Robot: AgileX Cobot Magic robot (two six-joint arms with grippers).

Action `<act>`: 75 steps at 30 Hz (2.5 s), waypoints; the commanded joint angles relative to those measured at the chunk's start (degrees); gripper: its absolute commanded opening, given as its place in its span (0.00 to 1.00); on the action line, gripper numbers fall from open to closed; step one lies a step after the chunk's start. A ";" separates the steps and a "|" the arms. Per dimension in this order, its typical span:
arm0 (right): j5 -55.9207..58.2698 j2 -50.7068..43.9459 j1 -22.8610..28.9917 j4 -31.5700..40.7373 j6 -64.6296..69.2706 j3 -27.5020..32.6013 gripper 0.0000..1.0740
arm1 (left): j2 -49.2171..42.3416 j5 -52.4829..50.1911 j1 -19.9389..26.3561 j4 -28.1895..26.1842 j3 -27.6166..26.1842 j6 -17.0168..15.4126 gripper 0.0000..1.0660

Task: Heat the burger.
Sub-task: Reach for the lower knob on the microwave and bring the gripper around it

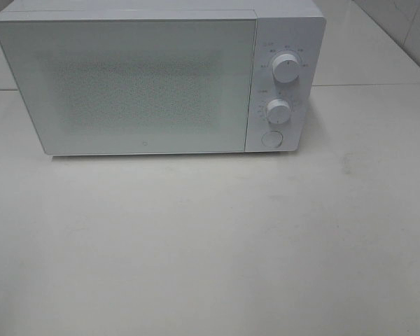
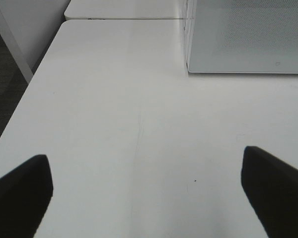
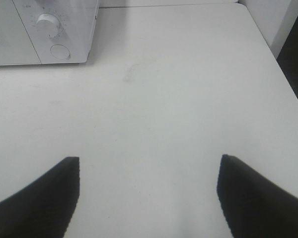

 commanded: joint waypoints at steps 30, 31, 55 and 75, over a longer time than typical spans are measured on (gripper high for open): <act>-0.40 -1.26 -0.52 0.29 -0.86 -0.06 0.69 | -1.49 -0.74 -6.82 0.46 0.11 0.23 0.92; -0.40 -1.26 -0.52 0.29 -0.86 -0.06 0.69 | -1.49 -0.74 -6.82 0.46 0.11 0.23 0.92; -0.40 -1.26 -0.52 0.29 -0.86 -0.06 0.69 | -1.49 -0.74 -6.82 0.46 0.11 0.23 0.92; -0.40 -1.03 -0.52 0.29 -0.86 -0.06 0.69 | -1.49 -0.74 -6.82 0.46 0.11 0.23 0.92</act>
